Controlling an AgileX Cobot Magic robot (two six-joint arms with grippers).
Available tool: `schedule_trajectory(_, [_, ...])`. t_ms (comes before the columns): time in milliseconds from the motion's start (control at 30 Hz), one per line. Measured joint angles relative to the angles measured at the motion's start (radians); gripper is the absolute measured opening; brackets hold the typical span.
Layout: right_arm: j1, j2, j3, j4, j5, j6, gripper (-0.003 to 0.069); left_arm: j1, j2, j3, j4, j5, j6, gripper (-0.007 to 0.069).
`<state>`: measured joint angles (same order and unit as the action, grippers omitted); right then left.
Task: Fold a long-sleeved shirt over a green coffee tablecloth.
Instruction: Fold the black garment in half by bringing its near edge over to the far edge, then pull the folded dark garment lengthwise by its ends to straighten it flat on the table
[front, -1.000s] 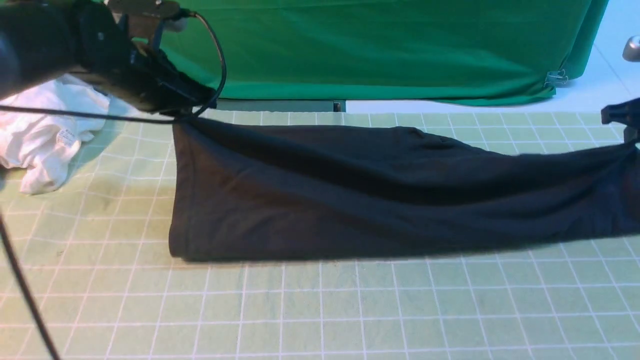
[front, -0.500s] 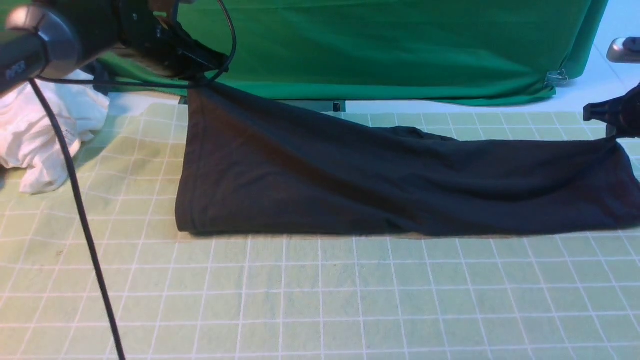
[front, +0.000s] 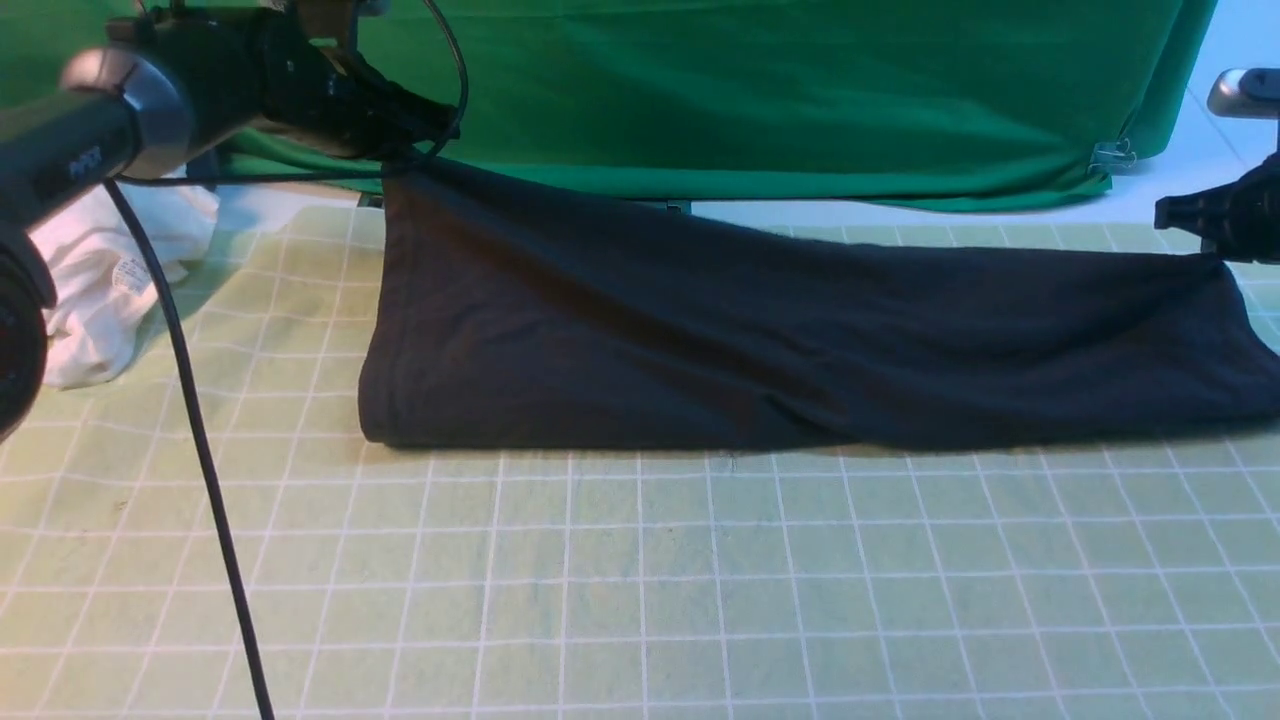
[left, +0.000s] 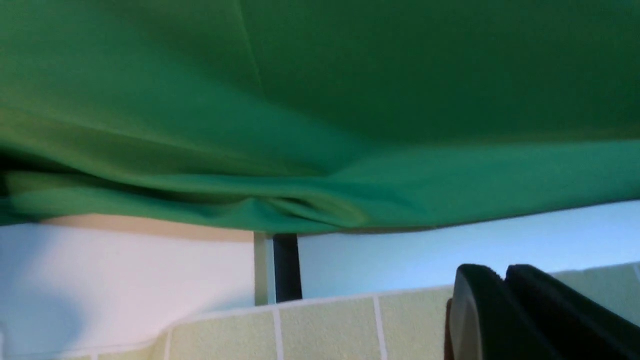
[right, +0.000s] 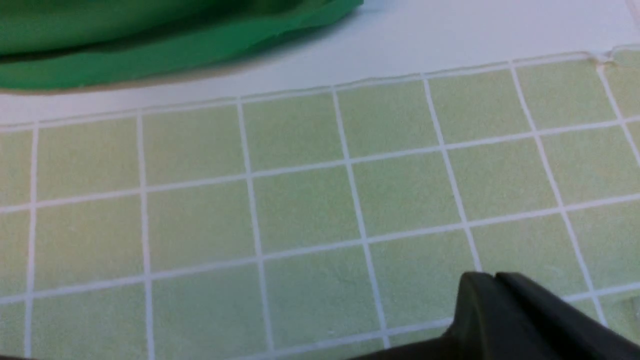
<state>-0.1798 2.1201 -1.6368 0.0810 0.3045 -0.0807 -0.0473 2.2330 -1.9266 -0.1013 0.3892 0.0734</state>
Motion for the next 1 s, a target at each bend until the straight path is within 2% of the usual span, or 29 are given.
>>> schedule_trajectory(67, [0.0, 0.008, 0.0, -0.001, -0.006, 0.005, 0.0034, 0.0, 0.006, -0.001, 0.0, -0.019, -0.005, -0.0018])
schedule_trajectory(133, [0.0, 0.01, 0.0, -0.003, -0.006, 0.006, 0.007, 0.0, 0.015, -0.001, 0.0, -0.029, -0.005, -0.0002])
schedule_trajectory(233, [0.0, 0.01, 0.0, -0.008, -0.006, 0.006, 0.0221, 0.0, 0.022, -0.001, 0.006, -0.029, -0.004, 0.0066])
schedule_trajectory(267, [0.001, 0.01, 0.0, -0.01, 0.0, 0.004, 0.0316, 0.0, 0.021, -0.001, 0.019, -0.029, -0.004, 0.0111])
schedule_trajectory(333, [0.003, 0.005, -0.007, -0.011, 0.033, -0.009, 0.0404, 0.001, 0.014, -0.001, 0.049, -0.02, -0.004, 0.0185])
schedule_trajectory(400, [0.005, -0.008, -0.024, -0.015, 0.093, -0.019, 0.0432, 0.001, -0.007, -0.001, 0.068, 0.008, -0.004, 0.0258])
schedule_trajectory(433, [0.005, -0.014, -0.031, -0.015, 0.117, -0.024, 0.0431, 0.001, -0.017, -0.001, 0.071, 0.023, -0.004, 0.0272])
schedule_trajectory(467, [0.007, -0.037, -0.05, -0.015, 0.184, -0.049, 0.0403, 0.001, -0.054, -0.001, 0.067, 0.069, -0.005, 0.0318])
schedule_trajectory(500, [0.008, -0.047, -0.058, -0.014, 0.215, -0.062, 0.0384, 0.001, -0.069, -0.001, 0.058, 0.09, -0.005, 0.0332])
schedule_trajectory(567, [0.013, -0.081, -0.077, -0.006, 0.313, -0.099, 0.0293, 0.001, -0.12, -0.003, 0.002, 0.194, -0.004, 0.0353])
schedule_trajectory(633, [0.023, -0.106, -0.081, 0.006, 0.408, -0.117, 0.0176, 0.001, -0.155, -0.009, -0.09, 0.321, 0.019, 0.0347])
schedule_trajectory(667, [0.026, -0.107, -0.081, 0.009, 0.416, -0.12, 0.0166, 0.001, -0.158, -0.009, -0.1, 0.334, 0.026, 0.0345])
schedule_trajectory(700, [0.037, -0.108, -0.078, 0.014, 0.463, -0.126, 0.0103, 0.0, -0.161, -0.009, -0.159, 0.415, 0.056, 0.0326])
schedule_trajectory(767, [0.058, -0.095, -0.063, 0.018, 0.5, -0.127, 0.0032, -0.009, -0.151, 0.022, -0.26, 0.563, 0.124, 0.0274])
schedule_trajectory(867, [0.084, -0.065, -0.038, 0.021, 0.529, -0.129, 0.0015, -0.04, -0.135, 0.09, -0.297, 0.625, 0.182, 0.0206])
schedule_trajectory(1000, [0.108, -0.01, -0.008, 0.015, 0.527, -0.153, 0.0018, -0.102, -0.125, 0.201, -0.263, 0.639, 0.211, 0.012])
